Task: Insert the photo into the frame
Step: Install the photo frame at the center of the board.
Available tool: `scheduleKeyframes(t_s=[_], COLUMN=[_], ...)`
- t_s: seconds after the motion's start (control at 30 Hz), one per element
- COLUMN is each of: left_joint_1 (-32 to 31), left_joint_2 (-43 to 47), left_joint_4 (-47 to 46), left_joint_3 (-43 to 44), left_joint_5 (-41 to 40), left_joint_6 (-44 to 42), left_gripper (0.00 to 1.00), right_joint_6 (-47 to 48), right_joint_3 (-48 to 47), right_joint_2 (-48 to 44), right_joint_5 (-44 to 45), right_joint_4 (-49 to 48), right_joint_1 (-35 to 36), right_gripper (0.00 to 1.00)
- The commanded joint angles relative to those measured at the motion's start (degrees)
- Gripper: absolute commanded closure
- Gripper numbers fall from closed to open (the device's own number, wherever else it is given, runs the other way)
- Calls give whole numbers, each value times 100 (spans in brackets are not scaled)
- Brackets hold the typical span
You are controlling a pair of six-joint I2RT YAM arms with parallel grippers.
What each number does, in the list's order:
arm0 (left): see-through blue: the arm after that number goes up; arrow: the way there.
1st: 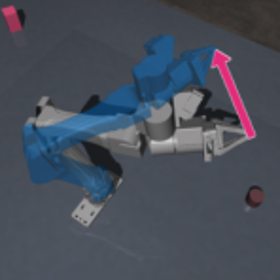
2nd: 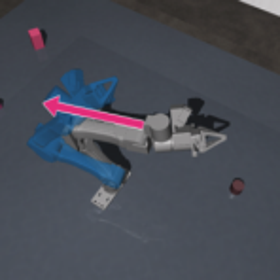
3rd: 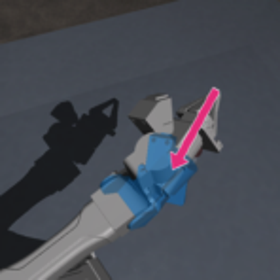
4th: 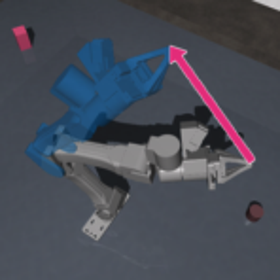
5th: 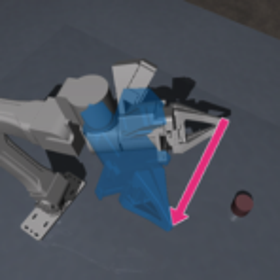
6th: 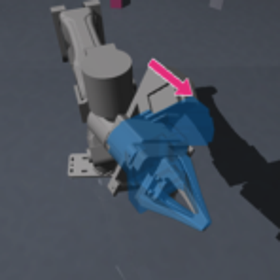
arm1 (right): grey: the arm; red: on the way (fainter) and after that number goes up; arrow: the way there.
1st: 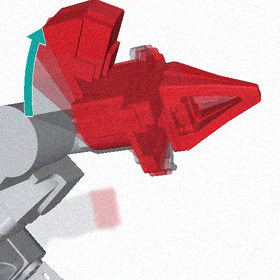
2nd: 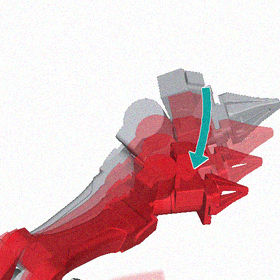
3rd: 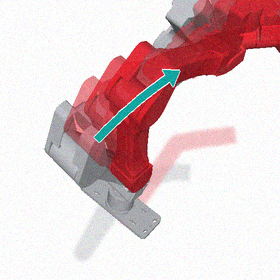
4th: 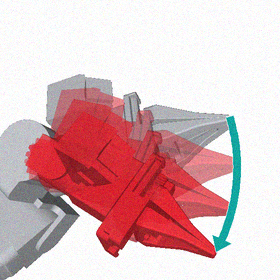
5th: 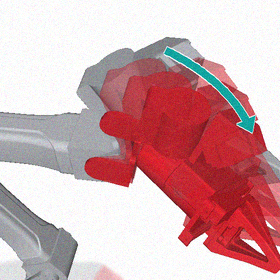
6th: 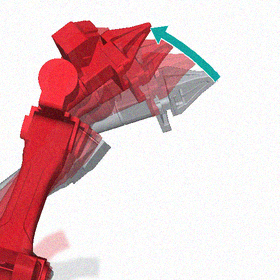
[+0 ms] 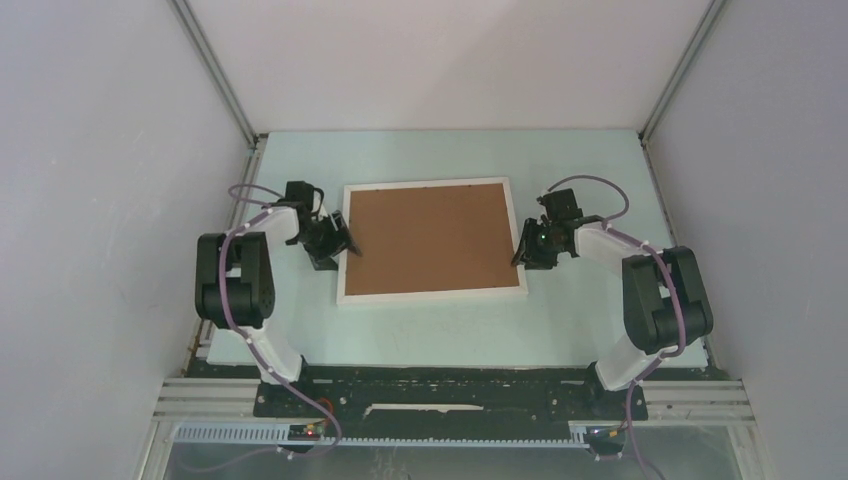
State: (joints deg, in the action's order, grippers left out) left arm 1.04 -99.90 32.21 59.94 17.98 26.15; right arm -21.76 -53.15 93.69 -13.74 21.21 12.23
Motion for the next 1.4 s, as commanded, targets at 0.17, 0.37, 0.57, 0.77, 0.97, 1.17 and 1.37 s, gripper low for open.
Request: scheduleKeyframes(t_s=[0.17,0.37,0.57,0.77,0.97,1.17,1.37], left_joint_1=[-462,-837,-664,301,329,330,324], left_joint_2=[-819,-1337,-417,394,-23,-365,-541], left_joint_4=[-476,-35,425,305,37,-46,-261], left_joint_3=[1168,2352,1871,603,587,683,810], left_joint_5=[508,747,341,1008,1208,1068,1133], left_joint_6=[335,167,-583,-865,-746,-694,-538], left_gripper=[36,34,14,24,38,41,50], right_joint_6=[17,-70,-100,-109,-103,-48,-69], right_joint_3=[199,233,365,377,374,370,372], right_joint_2=[-208,-200,-277,-187,-155,-212,-188], right_joint_5=[-290,-55,-156,-354,-426,-401,-459], right_joint_4=[-161,-124,-207,-322,-373,-344,-398], right_joint_1=[-25,-144,-343,-302,-256,-256,-247], right_gripper=[51,52,53,53,54,54,55])
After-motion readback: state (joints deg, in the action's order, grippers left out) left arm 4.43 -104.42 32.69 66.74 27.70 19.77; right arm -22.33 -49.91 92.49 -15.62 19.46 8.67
